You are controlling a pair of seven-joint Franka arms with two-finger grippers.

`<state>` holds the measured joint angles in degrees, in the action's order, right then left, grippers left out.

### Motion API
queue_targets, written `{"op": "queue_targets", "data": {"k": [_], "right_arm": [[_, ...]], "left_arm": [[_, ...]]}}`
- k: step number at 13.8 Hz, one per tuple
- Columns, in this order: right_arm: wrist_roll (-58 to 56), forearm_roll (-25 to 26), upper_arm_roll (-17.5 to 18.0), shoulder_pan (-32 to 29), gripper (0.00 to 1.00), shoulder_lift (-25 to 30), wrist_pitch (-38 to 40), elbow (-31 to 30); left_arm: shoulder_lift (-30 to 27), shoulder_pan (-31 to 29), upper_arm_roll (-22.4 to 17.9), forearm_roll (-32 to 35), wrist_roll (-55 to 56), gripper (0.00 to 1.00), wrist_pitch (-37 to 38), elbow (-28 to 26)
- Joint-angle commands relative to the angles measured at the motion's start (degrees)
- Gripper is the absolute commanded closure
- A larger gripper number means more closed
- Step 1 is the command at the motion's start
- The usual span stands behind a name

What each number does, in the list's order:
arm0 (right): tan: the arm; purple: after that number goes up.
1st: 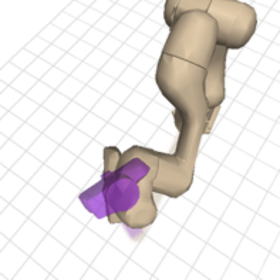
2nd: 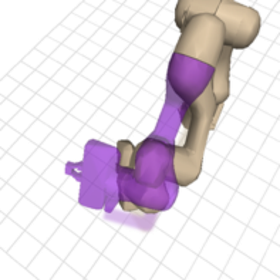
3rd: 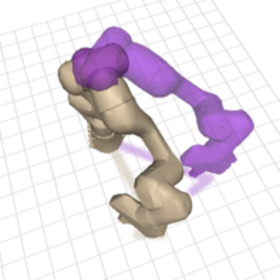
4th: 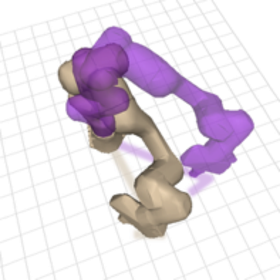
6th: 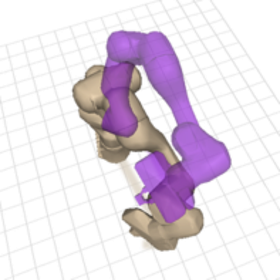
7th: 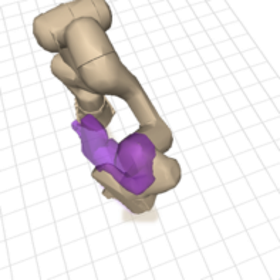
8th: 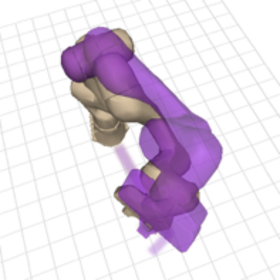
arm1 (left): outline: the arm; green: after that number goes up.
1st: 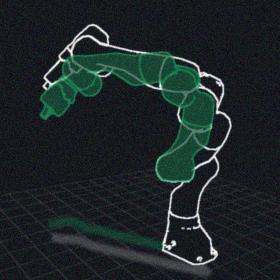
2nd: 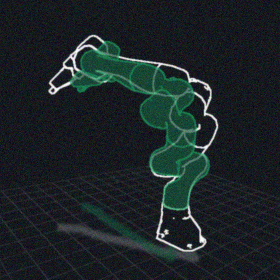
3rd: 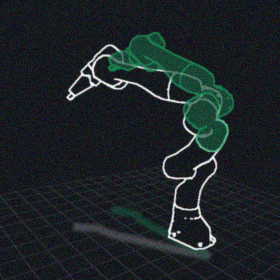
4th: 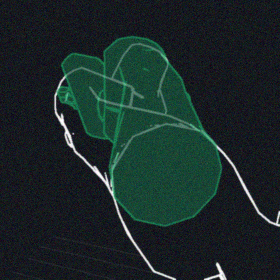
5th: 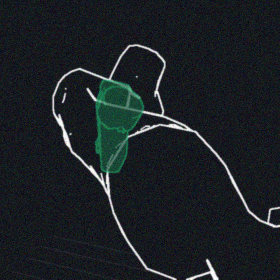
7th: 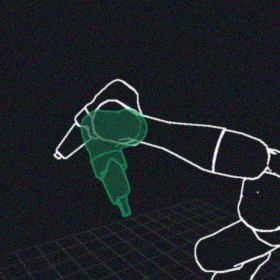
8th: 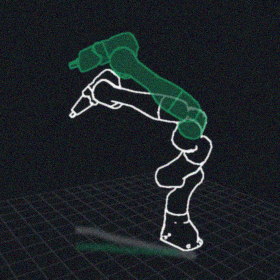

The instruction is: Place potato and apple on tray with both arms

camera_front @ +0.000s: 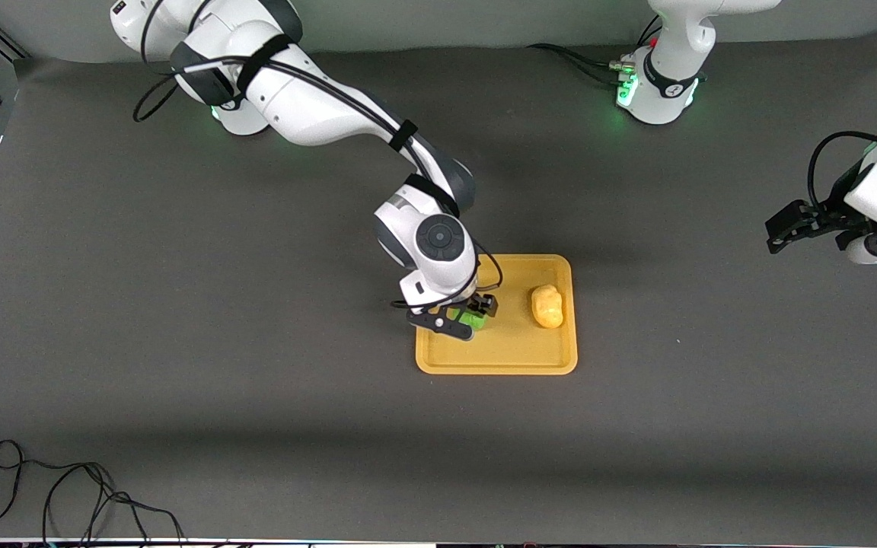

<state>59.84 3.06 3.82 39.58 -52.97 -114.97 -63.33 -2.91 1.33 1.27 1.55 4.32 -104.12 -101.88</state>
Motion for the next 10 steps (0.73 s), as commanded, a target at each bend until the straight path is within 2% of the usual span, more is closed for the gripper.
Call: {"op": "queue_targets", "data": {"k": [1,3,5,8,10], "right_arm": [[-11.99,-0.07,0.22,-7.04,0.00,17.31,5.55,-14.22],[-21.98,-2.44,0.05,-13.18,0.00,27.78,5.11,-23.56],[-32.37,-7.17,-0.13,-20.47,0.00,35.00,5.81,-28.49],[-37.16,-8.34,-1.62,-26.12,0.00,42.31,10.02,-30.28],[-42.93,-7.81,-5.21,-26.31,0.00,46.18,11.78,-30.36]], "left_arm": [[-1.05,0.08,0.22,-0.23,-0.89,0.00,0.76,-0.86],[-0.70,-0.10,0.22,-0.23,-0.90,0.00,0.59,-0.95],[-0.26,-0.19,0.14,-0.23,-0.90,0.00,0.59,-1.04],[-0.26,-0.19,0.05,-0.32,-0.98,0.00,0.67,-1.04],[-0.08,-0.19,0.05,-0.32,-0.98,0.00,0.76,-0.95]]}}
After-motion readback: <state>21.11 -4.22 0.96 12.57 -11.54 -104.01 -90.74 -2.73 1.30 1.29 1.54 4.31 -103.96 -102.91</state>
